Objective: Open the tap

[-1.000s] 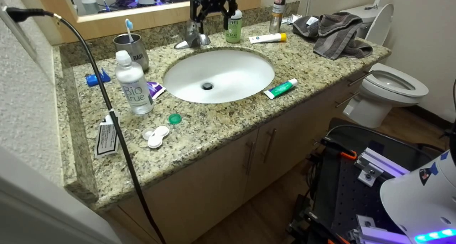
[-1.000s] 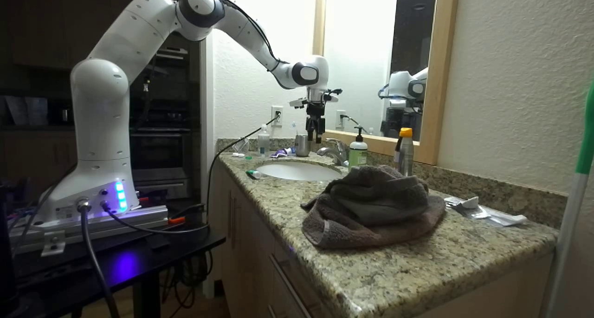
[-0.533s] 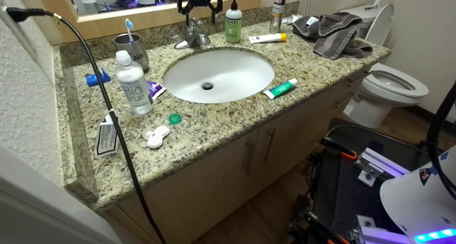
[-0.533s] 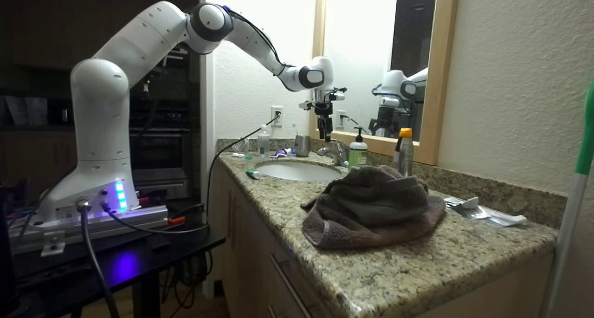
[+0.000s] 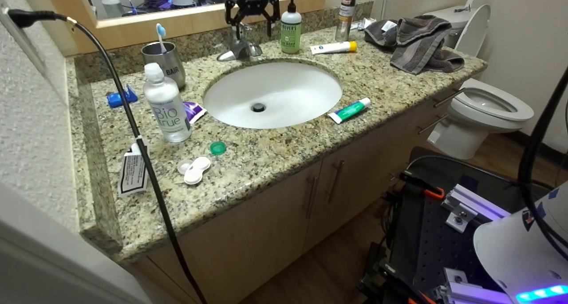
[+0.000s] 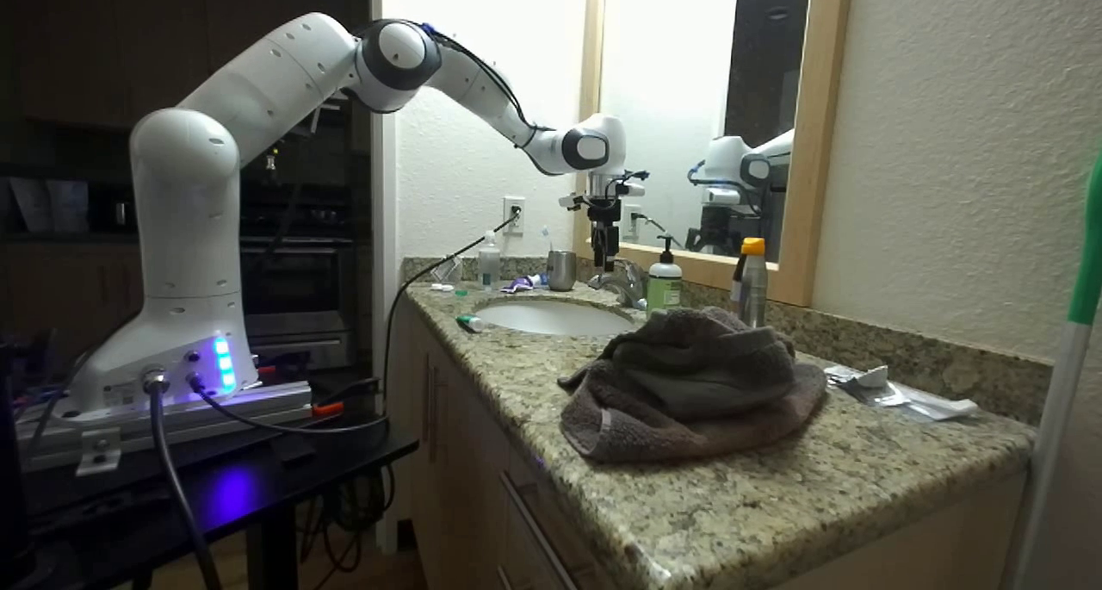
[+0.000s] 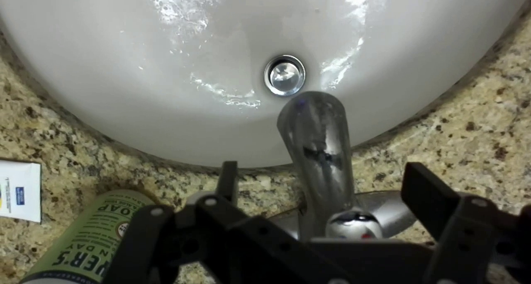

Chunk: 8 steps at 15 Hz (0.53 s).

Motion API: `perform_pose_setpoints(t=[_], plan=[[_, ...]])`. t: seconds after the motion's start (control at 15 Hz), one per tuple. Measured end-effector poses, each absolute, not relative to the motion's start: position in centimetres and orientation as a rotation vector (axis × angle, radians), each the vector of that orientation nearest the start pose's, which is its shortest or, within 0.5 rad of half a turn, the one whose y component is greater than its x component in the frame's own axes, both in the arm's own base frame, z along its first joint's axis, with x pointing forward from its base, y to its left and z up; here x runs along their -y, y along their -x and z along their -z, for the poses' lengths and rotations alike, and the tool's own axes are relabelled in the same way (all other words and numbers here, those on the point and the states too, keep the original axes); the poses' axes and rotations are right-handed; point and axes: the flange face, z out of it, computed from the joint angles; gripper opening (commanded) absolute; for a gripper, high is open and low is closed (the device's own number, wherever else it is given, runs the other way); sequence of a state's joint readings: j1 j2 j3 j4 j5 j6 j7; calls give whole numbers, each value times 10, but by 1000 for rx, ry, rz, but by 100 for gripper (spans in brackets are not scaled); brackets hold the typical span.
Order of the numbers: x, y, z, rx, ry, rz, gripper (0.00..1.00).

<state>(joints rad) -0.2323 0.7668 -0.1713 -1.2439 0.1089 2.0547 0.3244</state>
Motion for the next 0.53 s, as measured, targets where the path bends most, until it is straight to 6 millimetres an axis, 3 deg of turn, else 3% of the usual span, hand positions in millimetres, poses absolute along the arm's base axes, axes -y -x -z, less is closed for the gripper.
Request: perform_pose_setpoints(t=[0.2,0.27,0.33,0.53], plan=[[272,-716,-309,-1145,2936,83,100],[274,-716,-308,-1148,2936,90,94],[273,-718,-309,-1151,2935,103,74],[267,-721,-310,-1161,2929,126,53]])
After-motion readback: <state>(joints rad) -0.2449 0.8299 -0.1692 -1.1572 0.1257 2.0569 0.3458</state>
